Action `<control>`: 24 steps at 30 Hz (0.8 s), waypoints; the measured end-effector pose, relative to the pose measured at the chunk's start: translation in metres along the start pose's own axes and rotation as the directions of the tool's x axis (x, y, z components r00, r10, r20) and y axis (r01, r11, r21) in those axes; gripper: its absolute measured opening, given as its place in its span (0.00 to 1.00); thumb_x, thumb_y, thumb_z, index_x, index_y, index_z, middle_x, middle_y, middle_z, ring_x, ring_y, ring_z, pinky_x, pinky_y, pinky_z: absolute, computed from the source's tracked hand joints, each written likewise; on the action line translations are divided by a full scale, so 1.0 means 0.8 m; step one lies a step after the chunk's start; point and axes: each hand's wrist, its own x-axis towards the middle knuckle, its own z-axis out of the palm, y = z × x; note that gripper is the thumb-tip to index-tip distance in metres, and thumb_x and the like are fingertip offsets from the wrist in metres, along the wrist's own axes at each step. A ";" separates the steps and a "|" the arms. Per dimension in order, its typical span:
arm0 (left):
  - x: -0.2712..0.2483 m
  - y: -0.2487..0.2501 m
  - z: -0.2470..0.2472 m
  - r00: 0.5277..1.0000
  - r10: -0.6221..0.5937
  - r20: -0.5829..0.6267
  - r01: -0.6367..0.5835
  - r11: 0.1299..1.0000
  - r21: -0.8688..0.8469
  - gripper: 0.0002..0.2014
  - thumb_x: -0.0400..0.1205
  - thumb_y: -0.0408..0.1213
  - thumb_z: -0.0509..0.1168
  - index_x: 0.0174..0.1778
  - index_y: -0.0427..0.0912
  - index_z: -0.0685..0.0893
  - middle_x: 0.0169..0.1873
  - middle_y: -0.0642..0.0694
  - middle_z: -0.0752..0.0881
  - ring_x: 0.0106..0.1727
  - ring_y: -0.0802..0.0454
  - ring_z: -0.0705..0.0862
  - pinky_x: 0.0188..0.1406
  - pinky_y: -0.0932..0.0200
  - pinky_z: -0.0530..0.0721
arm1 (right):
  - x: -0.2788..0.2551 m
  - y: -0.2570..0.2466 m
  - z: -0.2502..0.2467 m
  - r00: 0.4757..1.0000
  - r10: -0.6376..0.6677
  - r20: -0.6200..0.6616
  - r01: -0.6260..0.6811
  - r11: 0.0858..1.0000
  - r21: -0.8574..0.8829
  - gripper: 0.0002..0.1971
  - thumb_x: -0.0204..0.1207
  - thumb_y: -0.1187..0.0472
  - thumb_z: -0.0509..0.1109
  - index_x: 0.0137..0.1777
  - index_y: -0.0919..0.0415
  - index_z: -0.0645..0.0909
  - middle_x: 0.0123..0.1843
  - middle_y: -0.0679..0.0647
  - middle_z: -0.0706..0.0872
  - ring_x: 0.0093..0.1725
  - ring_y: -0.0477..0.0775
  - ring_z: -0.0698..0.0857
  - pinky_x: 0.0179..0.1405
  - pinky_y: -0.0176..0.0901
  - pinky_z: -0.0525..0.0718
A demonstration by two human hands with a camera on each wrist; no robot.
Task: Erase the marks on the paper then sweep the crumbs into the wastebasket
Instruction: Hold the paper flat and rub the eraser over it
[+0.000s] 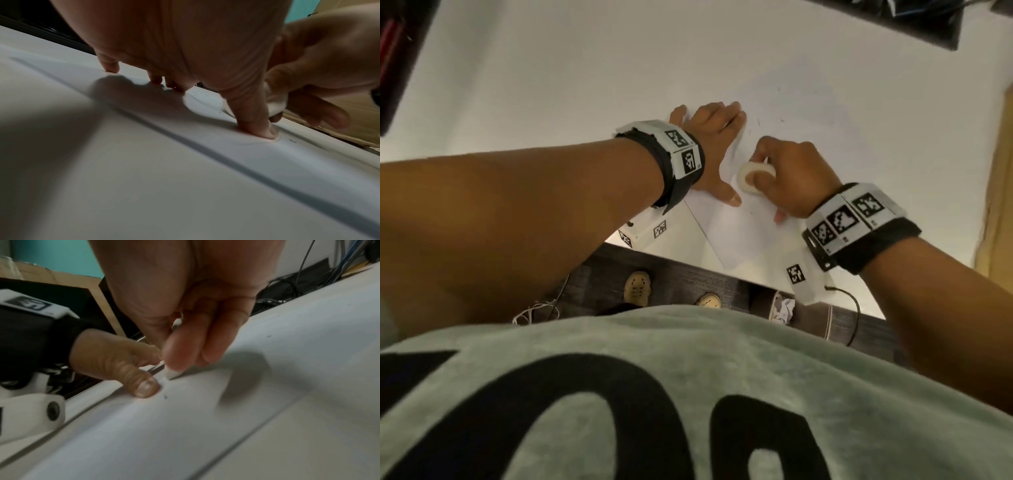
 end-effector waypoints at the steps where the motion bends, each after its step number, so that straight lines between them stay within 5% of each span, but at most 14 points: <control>1: 0.001 0.000 0.000 1.000 0.003 -0.001 -0.003 1.000 -0.004 0.64 0.62 0.75 0.66 0.82 0.47 0.38 0.83 0.51 0.40 0.83 0.48 0.42 0.78 0.33 0.47 | 0.009 -0.002 -0.002 1.000 0.004 -0.024 -0.004 1.000 -0.010 0.03 0.81 0.57 0.65 0.52 0.54 0.77 0.43 0.57 0.85 0.21 0.55 0.86 0.18 0.42 0.81; 4: 0.000 0.001 0.001 1.000 0.010 -0.003 -0.010 1.000 -0.010 0.63 0.62 0.75 0.66 0.83 0.48 0.39 0.83 0.52 0.40 0.83 0.48 0.42 0.78 0.33 0.46 | 0.036 -0.008 -0.018 0.986 0.002 -0.169 -0.005 1.000 -0.016 0.06 0.80 0.58 0.64 0.54 0.58 0.78 0.46 0.59 0.87 0.22 0.55 0.85 0.22 0.46 0.84; 9: 0.001 -0.001 0.000 1.000 0.010 0.004 -0.010 1.000 0.003 0.64 0.62 0.75 0.66 0.82 0.47 0.38 0.83 0.51 0.39 0.83 0.48 0.41 0.78 0.33 0.46 | -0.005 0.003 0.002 0.999 0.011 -0.036 -0.011 1.000 -0.003 0.04 0.81 0.57 0.65 0.53 0.55 0.77 0.43 0.58 0.86 0.22 0.58 0.86 0.23 0.46 0.85; 13: 0.001 0.000 0.000 1.000 0.016 0.014 -0.015 1.000 -0.008 0.64 0.62 0.75 0.66 0.82 0.48 0.37 0.83 0.52 0.38 0.83 0.49 0.41 0.78 0.33 0.45 | 0.027 -0.001 -0.017 0.982 0.065 -0.175 -0.061 0.998 0.030 0.05 0.80 0.57 0.64 0.52 0.57 0.77 0.45 0.59 0.86 0.22 0.60 0.87 0.22 0.48 0.86; 16: 0.001 0.000 -0.002 1.000 0.010 0.013 -0.010 1.000 0.014 0.64 0.61 0.76 0.65 0.82 0.48 0.37 0.83 0.52 0.38 0.83 0.49 0.41 0.77 0.30 0.46 | 0.009 0.003 -0.002 0.989 0.066 -0.134 -0.060 0.997 0.050 0.05 0.81 0.58 0.64 0.52 0.57 0.76 0.42 0.60 0.86 0.22 0.61 0.86 0.22 0.50 0.86; 24: -0.005 0.008 -0.005 0.999 -0.019 0.034 0.017 0.999 0.035 0.63 0.61 0.77 0.63 0.82 0.49 0.37 0.83 0.52 0.39 0.83 0.48 0.42 0.74 0.26 0.51 | 0.005 0.025 0.001 0.957 0.193 -0.218 -0.172 0.978 0.115 0.04 0.80 0.56 0.64 0.52 0.54 0.76 0.44 0.57 0.86 0.15 0.50 0.83 0.17 0.37 0.76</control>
